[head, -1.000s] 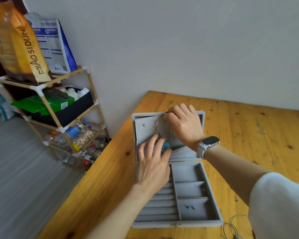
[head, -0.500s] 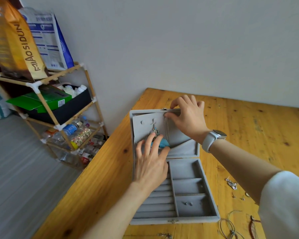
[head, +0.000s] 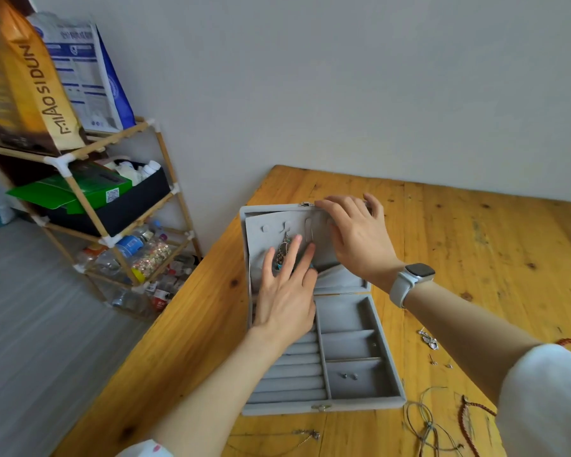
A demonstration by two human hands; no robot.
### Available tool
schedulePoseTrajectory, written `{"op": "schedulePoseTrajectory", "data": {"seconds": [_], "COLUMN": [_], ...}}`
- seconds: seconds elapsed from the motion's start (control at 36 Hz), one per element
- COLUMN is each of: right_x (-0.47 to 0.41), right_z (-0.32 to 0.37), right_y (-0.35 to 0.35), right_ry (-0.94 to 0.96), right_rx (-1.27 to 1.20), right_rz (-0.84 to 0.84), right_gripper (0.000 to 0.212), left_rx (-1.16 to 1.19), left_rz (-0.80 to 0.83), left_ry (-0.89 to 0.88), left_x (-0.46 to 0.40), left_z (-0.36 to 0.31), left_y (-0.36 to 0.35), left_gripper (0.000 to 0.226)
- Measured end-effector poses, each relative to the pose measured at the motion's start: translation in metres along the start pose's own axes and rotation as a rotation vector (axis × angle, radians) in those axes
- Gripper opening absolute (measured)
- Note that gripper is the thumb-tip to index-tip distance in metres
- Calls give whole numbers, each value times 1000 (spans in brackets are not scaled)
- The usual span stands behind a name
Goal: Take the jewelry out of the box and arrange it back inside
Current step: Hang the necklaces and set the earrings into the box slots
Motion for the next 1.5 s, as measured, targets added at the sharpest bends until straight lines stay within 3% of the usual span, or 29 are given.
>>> {"op": "schedulePoseTrajectory", "data": {"seconds": [0.28,0.44,0.64,0.72,0.83,0.92,1.14,1.28,1.42,1.5], "right_x": [28,80,172,215,263,282,280,280,261,242], "right_z": [-6,-1,13,23,35,42,54,57,52,56], "right_y": [13,35,69,73,69,67,69,63,82,103], "right_ry": [-25,-81,-254,-290,-259,-229,-112,-8,-118,-221], "right_rx": [-58,-219,-380,-399,-356,-271,-136,-60,-296,-567], "right_rz": [74,114,181,292,455,574,600,627,566,566], "right_gripper": [49,40,29,20,18,20,19,22,12,11], "left_rx": [-18,69,444,588,709,675,563,620,814,1099], "left_rz": [28,8,-65,-55,44,148,227,237,237,293], "left_ry": [-61,-45,85,147,171,168,130,143,267,425], "left_x": [8,28,92,127,165,183,184,185,184,181], "left_z": [1,-12,-50,-69,-91,-99,-102,-98,-91,-89], "left_y": [-5,13,44,51,47,40,38,37,37,43], "left_gripper": [55,62,38,35,37,40,39,40,32,21]}}
Point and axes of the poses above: each hand's wrist, its own x-axis away from the middle knuckle, its own y-axis out of the back of the hand, z = x × y, the point moved 6 cm from there along -x, towards the middle knuckle, and after that the axes turned 4 degrees about x, right-handed, at the moved point
